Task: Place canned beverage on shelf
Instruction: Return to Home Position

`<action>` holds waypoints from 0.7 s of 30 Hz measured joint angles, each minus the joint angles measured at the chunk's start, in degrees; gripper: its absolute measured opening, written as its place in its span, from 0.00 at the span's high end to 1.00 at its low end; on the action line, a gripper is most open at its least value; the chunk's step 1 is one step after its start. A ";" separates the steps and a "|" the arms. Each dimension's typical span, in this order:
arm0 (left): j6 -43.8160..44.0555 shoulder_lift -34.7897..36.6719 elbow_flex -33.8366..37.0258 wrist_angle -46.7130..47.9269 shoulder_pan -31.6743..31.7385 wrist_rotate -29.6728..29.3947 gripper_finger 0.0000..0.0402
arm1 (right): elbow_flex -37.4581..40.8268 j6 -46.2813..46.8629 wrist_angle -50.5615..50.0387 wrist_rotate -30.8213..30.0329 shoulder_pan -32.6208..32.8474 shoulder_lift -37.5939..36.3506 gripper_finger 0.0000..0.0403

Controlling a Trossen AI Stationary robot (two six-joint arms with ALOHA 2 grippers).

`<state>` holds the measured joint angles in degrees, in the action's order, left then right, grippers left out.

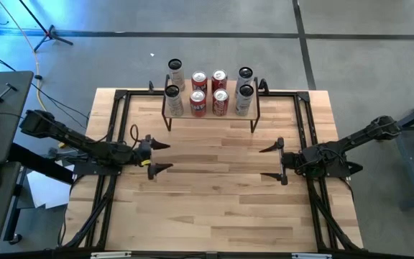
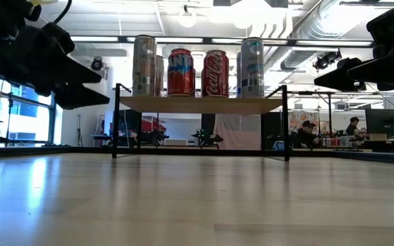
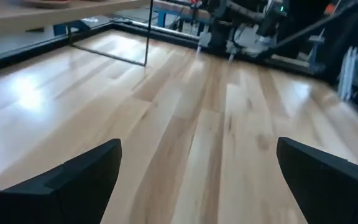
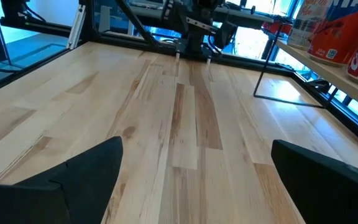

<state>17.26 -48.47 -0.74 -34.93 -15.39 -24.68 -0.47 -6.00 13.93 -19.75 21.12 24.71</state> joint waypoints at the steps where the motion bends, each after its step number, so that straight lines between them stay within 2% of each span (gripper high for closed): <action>1: -1.13 0.00 0.05 0.22 -0.01 -0.20 0.00 | 0.00 -0.02 -0.02 0.00 0.00 0.00 0.01; 7: -6.86 0.72 0.03 1.67 -0.09 -1.78 0.00 | -0.02 -0.01 -0.04 0.00 0.00 0.00 0.01; 13: -6.93 10.18 0.07 8.23 1.48 -0.19 0.00 | 0.00 -0.01 -0.15 0.00 0.00 0.00 0.01; 21: -6.92 19.52 -0.01 9.85 4.43 -0.01 0.00 | -0.02 -0.01 -0.19 0.00 0.00 0.00 0.01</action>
<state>10.34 -28.95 -0.75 -25.08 -10.96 -24.69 -0.49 -6.02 13.74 -19.74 21.12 24.71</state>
